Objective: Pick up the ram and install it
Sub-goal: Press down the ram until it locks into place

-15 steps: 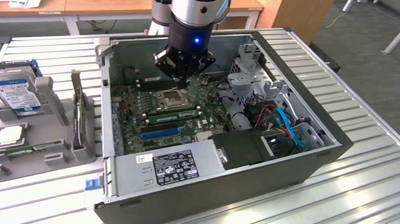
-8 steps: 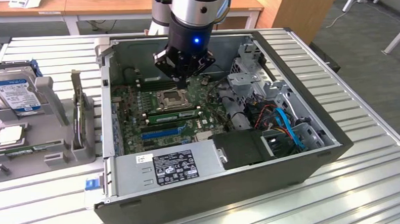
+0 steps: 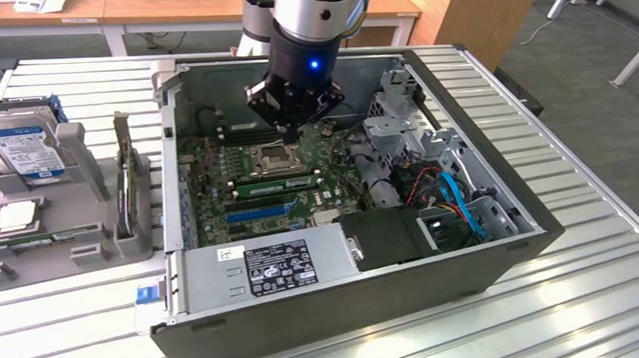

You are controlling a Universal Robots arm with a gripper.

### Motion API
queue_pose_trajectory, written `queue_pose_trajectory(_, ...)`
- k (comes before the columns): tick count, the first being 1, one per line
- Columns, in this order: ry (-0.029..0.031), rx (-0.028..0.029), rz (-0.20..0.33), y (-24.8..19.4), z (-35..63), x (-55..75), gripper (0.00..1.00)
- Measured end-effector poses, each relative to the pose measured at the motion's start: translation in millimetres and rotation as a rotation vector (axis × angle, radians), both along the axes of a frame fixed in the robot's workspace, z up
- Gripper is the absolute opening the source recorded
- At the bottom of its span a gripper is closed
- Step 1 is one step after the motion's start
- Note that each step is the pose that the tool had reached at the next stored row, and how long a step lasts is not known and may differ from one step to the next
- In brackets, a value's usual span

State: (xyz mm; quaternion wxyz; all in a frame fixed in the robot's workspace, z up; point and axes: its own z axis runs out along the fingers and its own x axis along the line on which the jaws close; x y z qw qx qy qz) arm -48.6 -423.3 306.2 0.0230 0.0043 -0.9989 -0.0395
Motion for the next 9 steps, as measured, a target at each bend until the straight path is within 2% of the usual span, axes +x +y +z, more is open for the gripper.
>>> queue_pose_trajectory(1, 0.0006, -0.004, 0.001, 0.0, 0.0, 0.1, 0.1)
queue_pose_trajectory(3, 0.0019, -0.0073, 0.002, 0.0, -0.1, 0.0, 0.1)
queue_pose_trajectory(9, 0.0036, -0.0087, 0.01, -0.1, 0.0, 0.0, 0.1)
